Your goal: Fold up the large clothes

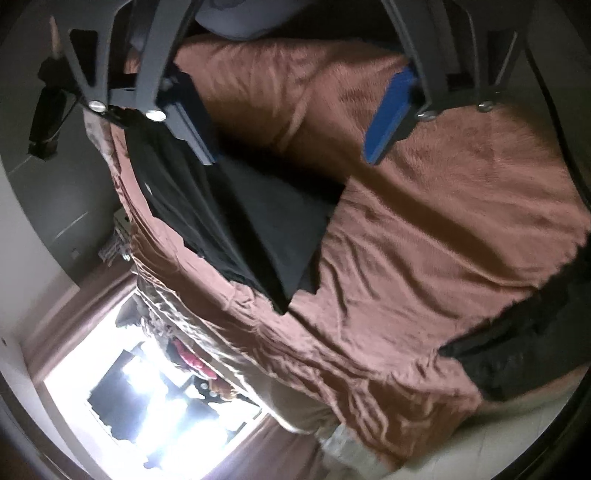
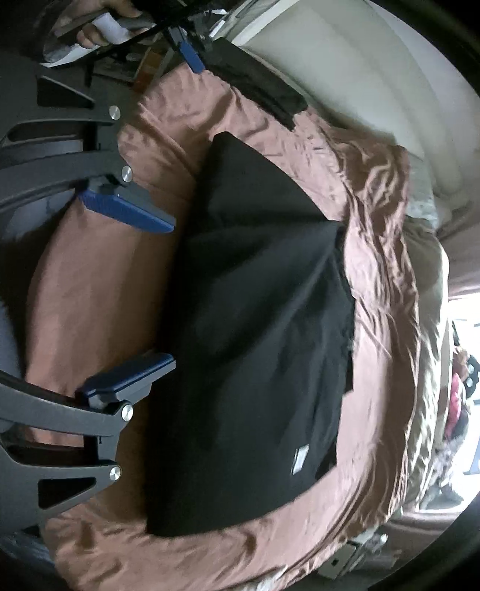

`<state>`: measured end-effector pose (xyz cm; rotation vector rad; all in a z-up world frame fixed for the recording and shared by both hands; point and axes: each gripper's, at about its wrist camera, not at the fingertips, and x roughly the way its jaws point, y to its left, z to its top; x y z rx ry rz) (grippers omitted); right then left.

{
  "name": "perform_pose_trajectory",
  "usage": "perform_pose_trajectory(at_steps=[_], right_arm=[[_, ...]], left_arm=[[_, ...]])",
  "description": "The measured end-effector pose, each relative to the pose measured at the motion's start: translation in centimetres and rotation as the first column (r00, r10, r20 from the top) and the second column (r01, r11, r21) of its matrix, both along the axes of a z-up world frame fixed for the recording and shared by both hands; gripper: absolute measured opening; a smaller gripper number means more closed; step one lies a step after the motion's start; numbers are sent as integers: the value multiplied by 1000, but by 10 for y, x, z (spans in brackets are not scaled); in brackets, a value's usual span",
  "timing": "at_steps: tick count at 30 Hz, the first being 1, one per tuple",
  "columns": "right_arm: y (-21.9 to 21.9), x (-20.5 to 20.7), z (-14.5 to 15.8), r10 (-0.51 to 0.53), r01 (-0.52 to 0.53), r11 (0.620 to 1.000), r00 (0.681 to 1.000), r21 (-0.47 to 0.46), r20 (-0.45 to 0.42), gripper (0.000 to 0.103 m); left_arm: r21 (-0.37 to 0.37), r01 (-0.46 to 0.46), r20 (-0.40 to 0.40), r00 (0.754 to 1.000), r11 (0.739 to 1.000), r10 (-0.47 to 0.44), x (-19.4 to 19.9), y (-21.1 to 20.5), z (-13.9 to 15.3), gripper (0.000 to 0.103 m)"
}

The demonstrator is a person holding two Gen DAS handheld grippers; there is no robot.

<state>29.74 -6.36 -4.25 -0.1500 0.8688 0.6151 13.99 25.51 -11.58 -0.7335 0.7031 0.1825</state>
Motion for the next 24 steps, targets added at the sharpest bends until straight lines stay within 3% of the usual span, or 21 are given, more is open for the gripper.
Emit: perform_pose_trajectory(at_steps=[5,10,16,19,24], right_arm=[[37,36,-20,34,-37,997,998,-62,-45,50],[61,76,-45,-3,-8,992,996,-128,-87,41],[71,116,-57,-60,48,991,994,-123,-95,34],[79,135,-61,-80,67,989,993,-133,-90,34],[101,170,-61,-90,79,984,994,-159,-66,33]], left_arm=[[-105,-12,-40,999,994,8,24,20,-28,60],[-157,-3,-82,997,988,-10,49,26,-50,59],[-131,6,-143,989,991,-25,80,24,-65,53],[-94,-3,-188,982,996,-14,89,23,-72,34],[-67,-38,-207,978,997,23,82,21,-79,25]])
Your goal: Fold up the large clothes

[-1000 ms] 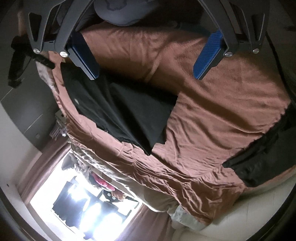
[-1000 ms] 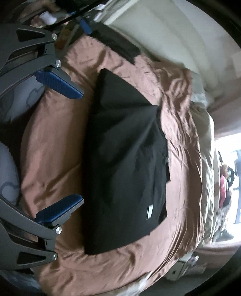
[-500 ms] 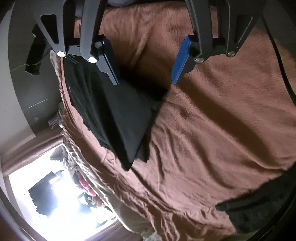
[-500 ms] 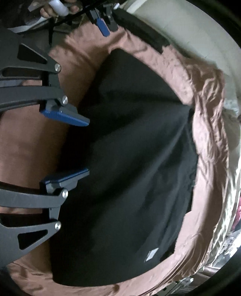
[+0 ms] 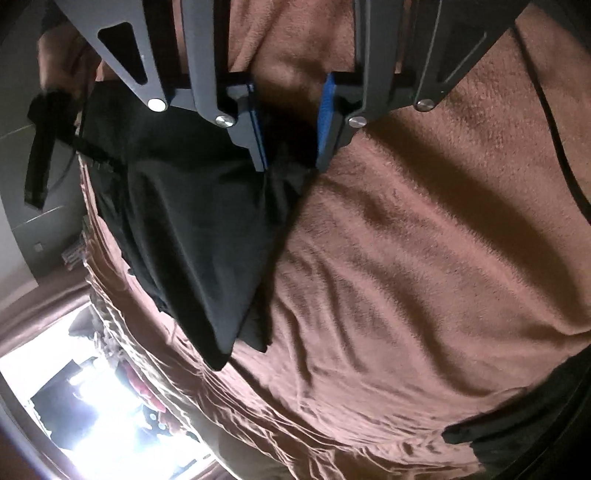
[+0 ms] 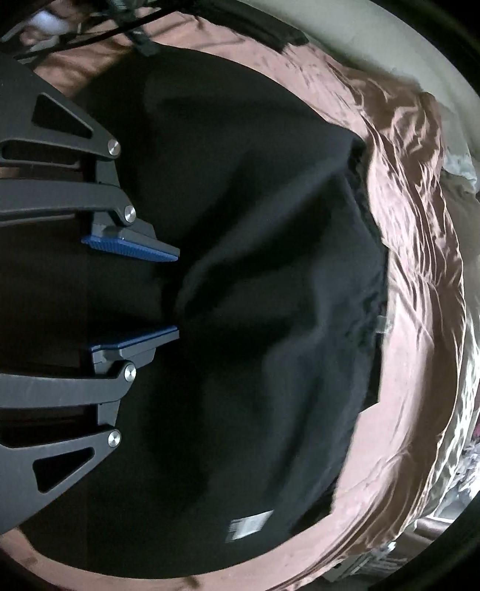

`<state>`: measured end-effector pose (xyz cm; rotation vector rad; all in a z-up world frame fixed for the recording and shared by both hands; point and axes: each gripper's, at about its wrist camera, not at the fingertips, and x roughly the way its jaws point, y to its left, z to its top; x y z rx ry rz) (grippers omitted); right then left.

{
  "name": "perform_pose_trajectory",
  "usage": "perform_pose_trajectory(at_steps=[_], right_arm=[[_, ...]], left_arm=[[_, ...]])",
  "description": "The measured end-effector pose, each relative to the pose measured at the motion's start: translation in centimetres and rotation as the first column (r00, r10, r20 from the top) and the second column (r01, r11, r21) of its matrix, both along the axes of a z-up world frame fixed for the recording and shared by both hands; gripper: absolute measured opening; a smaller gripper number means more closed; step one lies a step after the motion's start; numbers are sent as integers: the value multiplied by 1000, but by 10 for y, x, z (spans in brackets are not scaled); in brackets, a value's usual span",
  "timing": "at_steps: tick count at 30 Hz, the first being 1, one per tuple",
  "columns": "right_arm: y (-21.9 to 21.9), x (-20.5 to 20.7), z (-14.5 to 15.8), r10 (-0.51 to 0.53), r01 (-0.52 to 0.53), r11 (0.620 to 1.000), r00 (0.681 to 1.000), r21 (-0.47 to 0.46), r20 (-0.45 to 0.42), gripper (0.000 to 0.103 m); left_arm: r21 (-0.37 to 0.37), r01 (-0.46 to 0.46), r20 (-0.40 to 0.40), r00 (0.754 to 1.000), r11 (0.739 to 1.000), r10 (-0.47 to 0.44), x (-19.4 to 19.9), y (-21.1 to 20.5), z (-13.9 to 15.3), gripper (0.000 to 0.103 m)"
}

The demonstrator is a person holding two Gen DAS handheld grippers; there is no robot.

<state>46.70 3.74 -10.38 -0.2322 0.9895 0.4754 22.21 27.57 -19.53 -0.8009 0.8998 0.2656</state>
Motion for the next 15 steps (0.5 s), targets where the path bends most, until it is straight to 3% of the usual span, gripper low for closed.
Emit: perform_pose_trajectory(at_steps=[15], right_arm=[[62,92,-16,2,5,994,998,-106,65,31]], left_arm=[[-10,-58,-6,998,998,57,-16,-6,-3,20]])
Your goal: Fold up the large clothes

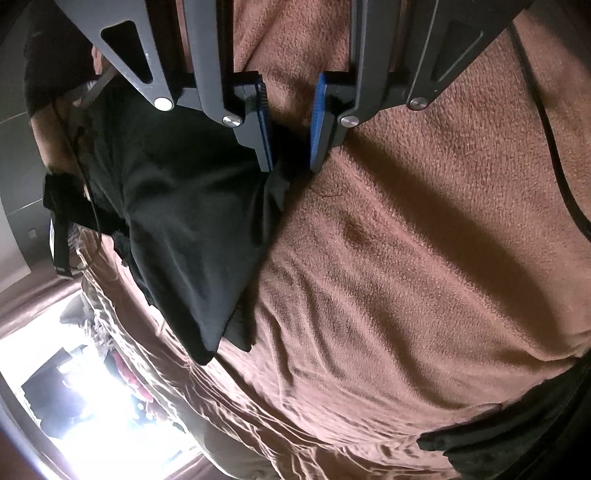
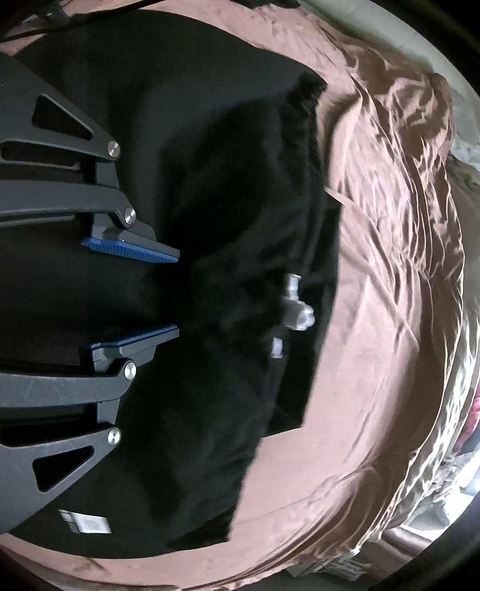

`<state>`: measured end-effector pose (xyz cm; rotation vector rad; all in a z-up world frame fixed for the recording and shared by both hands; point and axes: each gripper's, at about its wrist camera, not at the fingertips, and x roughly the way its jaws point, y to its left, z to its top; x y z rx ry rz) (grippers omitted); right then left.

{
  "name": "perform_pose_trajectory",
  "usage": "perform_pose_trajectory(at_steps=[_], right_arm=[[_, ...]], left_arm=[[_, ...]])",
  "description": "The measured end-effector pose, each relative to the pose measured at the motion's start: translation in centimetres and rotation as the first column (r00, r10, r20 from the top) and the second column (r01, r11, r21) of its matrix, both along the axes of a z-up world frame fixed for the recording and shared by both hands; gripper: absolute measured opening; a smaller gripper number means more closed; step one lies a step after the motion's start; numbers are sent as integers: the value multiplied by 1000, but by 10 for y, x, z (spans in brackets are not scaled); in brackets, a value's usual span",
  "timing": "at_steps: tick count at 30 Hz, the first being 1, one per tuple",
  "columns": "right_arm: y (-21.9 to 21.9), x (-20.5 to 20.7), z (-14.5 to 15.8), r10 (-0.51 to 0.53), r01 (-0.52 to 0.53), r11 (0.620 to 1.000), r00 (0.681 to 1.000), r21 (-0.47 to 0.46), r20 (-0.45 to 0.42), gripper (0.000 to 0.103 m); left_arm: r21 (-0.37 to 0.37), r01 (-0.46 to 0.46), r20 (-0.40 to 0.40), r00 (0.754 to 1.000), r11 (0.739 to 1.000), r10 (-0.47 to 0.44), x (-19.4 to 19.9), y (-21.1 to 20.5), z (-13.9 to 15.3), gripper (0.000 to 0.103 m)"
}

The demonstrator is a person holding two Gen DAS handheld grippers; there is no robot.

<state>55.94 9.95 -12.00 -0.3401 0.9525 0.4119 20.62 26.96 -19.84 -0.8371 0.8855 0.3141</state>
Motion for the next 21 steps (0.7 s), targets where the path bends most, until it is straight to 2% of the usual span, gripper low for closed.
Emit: perform_pose_trajectory(at_steps=[5,10,15,19,21], right_arm=[[2,26,-2,-11,11,1000,1000,15,2,31],[-9,37,9,-29,30,996,999,89,-23,29],[-36,2,29,14,-10,984,1000,175,-20,28],[-57,-36,30,67,-55,971,997,234,-43,28],[-67,-58,27,96,-74,959,993,274,-69,28]], left_arm=[[-30,-24,0,1000,999,24,2,3,-1,21],[-149,-96,16,995,984,99,-8,10,-3,21],[-234,-115,9,993,965,120,-7,15,-6,22],[-285,-107,-2,994,953,111,0,15,-6,37],[-294,-103,-25,995,950,100,0,15,-5,38]])
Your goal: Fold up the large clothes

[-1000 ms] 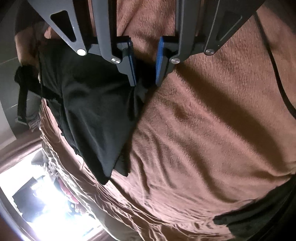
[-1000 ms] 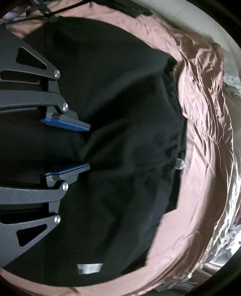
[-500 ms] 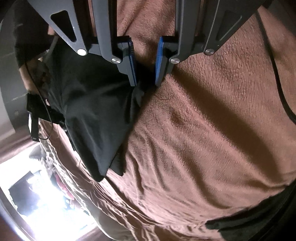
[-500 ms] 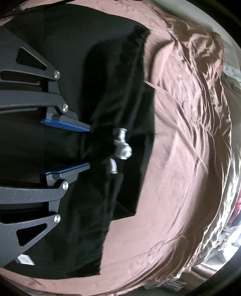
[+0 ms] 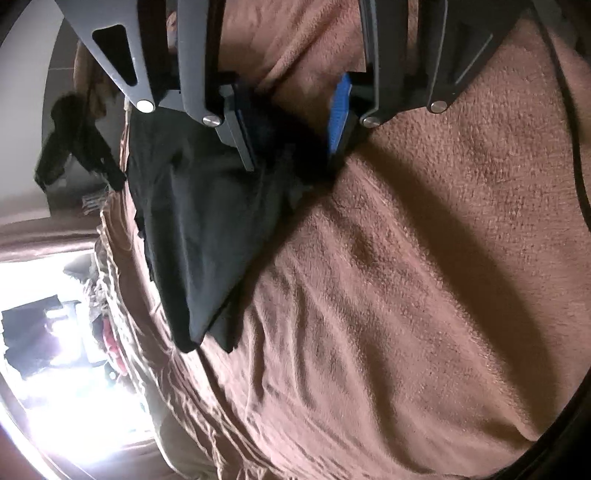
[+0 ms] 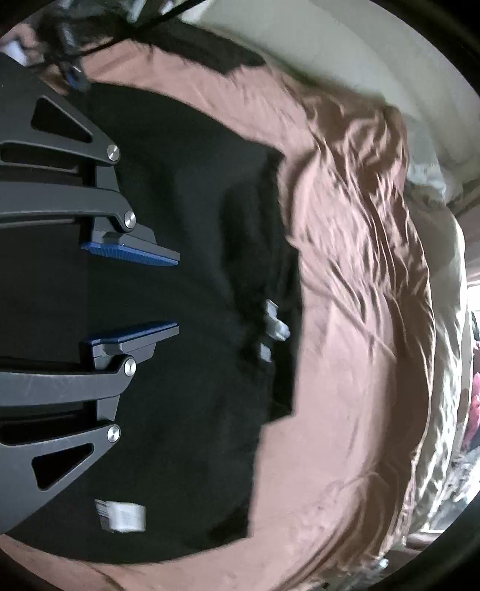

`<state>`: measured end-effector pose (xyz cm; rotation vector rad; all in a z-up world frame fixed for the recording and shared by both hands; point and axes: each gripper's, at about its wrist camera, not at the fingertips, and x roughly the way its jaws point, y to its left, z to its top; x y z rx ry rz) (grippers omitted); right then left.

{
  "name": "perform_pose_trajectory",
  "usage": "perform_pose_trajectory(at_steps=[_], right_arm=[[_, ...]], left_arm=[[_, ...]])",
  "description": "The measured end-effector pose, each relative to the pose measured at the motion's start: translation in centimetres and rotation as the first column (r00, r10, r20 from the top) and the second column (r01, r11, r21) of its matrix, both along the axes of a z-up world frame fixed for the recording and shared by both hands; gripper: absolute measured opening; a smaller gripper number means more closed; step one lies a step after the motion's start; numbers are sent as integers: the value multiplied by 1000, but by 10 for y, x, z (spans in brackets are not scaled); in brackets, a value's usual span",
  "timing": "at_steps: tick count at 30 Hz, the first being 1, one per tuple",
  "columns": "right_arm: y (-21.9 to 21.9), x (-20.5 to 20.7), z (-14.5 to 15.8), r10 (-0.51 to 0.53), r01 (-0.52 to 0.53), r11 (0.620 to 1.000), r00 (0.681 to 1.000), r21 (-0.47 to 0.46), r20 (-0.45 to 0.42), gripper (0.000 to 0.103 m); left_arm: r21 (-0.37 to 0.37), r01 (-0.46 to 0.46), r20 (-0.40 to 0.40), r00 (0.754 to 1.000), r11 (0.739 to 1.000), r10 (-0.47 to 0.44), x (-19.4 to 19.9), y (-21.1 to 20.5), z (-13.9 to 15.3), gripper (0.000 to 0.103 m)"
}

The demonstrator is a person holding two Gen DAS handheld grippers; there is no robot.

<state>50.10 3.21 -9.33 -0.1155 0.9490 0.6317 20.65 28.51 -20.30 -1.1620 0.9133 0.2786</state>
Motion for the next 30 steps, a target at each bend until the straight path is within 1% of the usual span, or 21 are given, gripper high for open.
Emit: perform_pose_trajectory(at_steps=[1,2,5,9,12,16,19,22,23,24,25,26,27,28,30], right_arm=[[-5,-10,-4,11,-11,1000,1000,18,-14,26],[-9,-17,-6,18,-17,999,1000,28,-25,21],[-23,-38,-20,24,-20,997,998,70,-64,20],[-35,-55,-36,20,-9,995,993,98,-113,18],[-51,-62,-43,13,1,995,990,102,-138,18],[-69,-72,-35,2,16,994,988,111,-156,15],[-75,-83,-31,10,8,994,986,109,-164,14],[-69,-88,-40,23,-7,996,983,86,-182,14],[-69,-88,-45,22,-6,996,981,86,-194,14],[-71,-90,-47,18,-2,997,980,84,-197,14],[-71,-90,-51,14,3,997,980,83,-199,14],[-72,-89,-53,11,6,996,979,85,-202,14],[-74,-88,-55,11,7,996,979,88,-201,14],[-75,-88,-54,12,6,996,980,91,-201,14],[-76,-88,-50,11,9,995,980,98,-200,13]], left_arm=[[-13,2,-7,1000,1000,-2,-2,-1,1,38],[-24,3,-11,1000,1000,-3,-3,-2,1,38],[-57,14,-9,1000,998,-14,-4,-8,-1,38],[-29,3,-1,1000,1000,-4,3,-9,-3,38],[-23,-10,-3,1000,1000,10,9,-9,-3,38],[10,-21,-9,1000,1000,21,12,-11,0,38],[32,-49,-14,999,998,49,10,-15,1,38],[54,-82,-10,997,995,83,12,-15,1,38],[65,-93,-6,996,994,93,12,-15,1,36],[87,-98,0,995,991,98,12,-17,3,33],[107,-91,5,996,990,91,14,-19,6,21],[135,-79,10,997,988,78,16,-22,11,14],[180,-67,19,998,981,65,16,-27,20,12],[209,-62,31,998,976,56,18,-32,28,9],[261,-56,66,997,964,40,20,-39,47,7]])
